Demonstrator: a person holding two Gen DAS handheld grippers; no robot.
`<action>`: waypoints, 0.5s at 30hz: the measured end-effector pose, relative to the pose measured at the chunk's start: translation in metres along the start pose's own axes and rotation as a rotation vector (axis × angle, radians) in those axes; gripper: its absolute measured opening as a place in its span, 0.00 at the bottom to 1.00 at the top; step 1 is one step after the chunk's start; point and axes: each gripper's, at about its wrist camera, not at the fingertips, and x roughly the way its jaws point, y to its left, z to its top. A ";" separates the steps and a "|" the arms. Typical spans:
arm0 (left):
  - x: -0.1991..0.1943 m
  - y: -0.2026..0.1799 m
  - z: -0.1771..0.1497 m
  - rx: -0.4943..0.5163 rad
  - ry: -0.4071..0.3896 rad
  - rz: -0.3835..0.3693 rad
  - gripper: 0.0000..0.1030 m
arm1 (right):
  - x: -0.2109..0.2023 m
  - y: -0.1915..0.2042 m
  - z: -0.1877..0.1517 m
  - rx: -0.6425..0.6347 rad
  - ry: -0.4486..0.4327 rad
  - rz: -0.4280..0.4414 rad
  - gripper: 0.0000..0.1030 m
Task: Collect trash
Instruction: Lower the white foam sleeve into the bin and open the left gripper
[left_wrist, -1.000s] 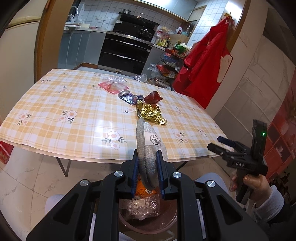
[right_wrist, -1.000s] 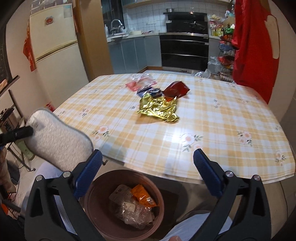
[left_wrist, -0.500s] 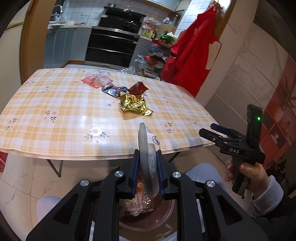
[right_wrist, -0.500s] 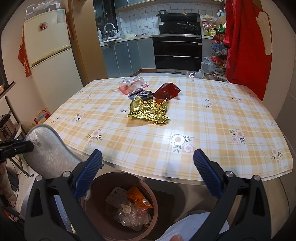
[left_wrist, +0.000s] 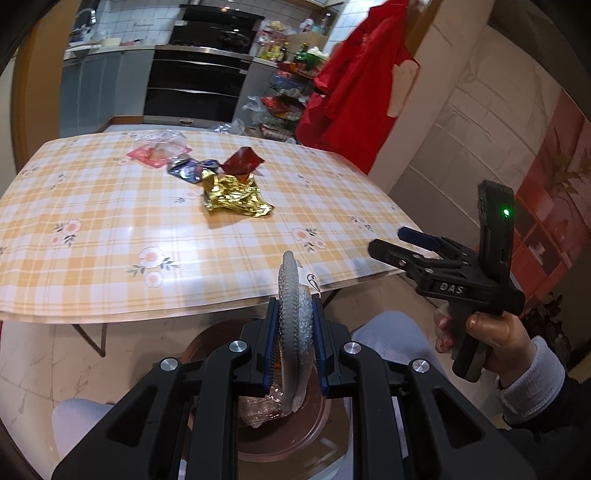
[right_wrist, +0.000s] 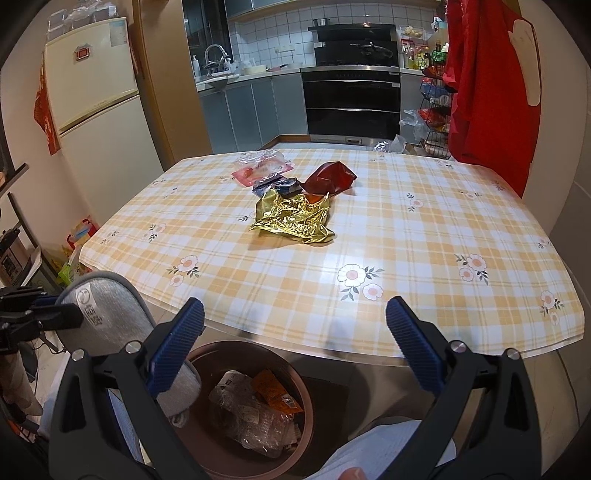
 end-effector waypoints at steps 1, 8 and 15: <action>0.001 -0.001 0.000 0.005 0.000 -0.004 0.17 | 0.001 -0.001 -0.001 0.001 0.001 -0.001 0.94; 0.003 0.007 0.001 -0.008 -0.035 0.027 0.62 | 0.002 -0.004 -0.003 0.007 0.007 -0.007 0.94; -0.004 0.035 0.003 -0.051 -0.074 0.176 0.90 | 0.006 -0.005 -0.006 0.003 0.013 -0.033 0.94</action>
